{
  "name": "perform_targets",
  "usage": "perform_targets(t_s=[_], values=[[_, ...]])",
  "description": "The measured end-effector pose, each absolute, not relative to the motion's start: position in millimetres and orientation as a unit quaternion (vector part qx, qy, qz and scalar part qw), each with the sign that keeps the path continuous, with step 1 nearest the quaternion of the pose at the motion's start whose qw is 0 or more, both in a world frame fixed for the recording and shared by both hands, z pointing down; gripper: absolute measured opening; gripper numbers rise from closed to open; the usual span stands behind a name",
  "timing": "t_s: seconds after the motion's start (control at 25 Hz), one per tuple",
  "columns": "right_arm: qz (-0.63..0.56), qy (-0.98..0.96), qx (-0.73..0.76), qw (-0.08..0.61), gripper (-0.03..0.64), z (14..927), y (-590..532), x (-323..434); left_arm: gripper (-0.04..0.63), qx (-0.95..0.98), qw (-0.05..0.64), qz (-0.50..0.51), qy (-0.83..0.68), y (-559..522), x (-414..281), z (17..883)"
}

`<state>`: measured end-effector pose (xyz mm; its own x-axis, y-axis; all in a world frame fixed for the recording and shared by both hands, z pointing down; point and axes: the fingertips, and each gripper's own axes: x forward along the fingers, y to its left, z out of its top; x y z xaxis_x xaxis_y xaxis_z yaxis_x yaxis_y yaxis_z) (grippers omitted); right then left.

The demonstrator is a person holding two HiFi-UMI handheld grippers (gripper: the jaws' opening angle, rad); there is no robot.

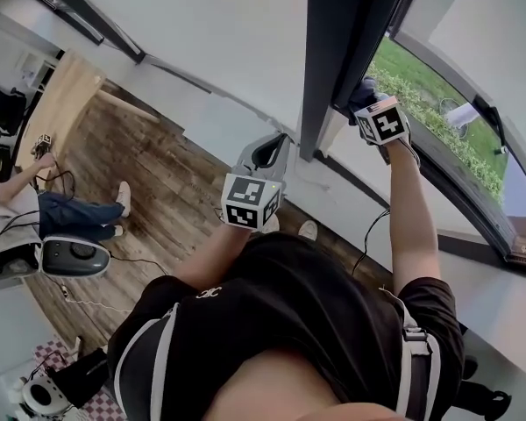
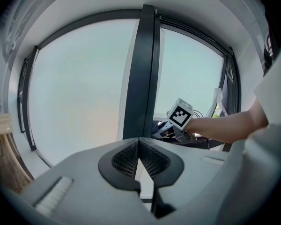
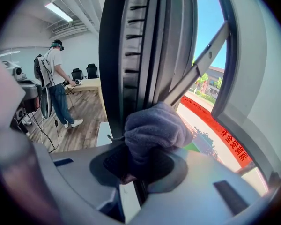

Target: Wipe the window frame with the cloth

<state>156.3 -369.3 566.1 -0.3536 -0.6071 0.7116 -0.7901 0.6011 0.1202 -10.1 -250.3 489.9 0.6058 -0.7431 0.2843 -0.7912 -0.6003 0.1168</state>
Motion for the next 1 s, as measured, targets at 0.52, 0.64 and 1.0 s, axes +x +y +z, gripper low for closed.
perform_targets(t_s=[0.52, 0.64, 1.0], values=[[0.118, -0.793, 0.444, 0.402, 0.094, 576, -371, 156, 0.009, 0.892, 0.117, 0.085, -0.428, -249, -12, 488], [0.115, -0.786, 0.444, 0.415, 0.094, 577, -369, 156, 0.009, 0.895, 0.115, 0.078, -0.424, -247, -12, 485], [0.108, -0.764, 0.460, 0.439, 0.092, 580, -364, 170, 0.009, 0.904, 0.109, 0.062, -0.409, -242, 6, 474]])
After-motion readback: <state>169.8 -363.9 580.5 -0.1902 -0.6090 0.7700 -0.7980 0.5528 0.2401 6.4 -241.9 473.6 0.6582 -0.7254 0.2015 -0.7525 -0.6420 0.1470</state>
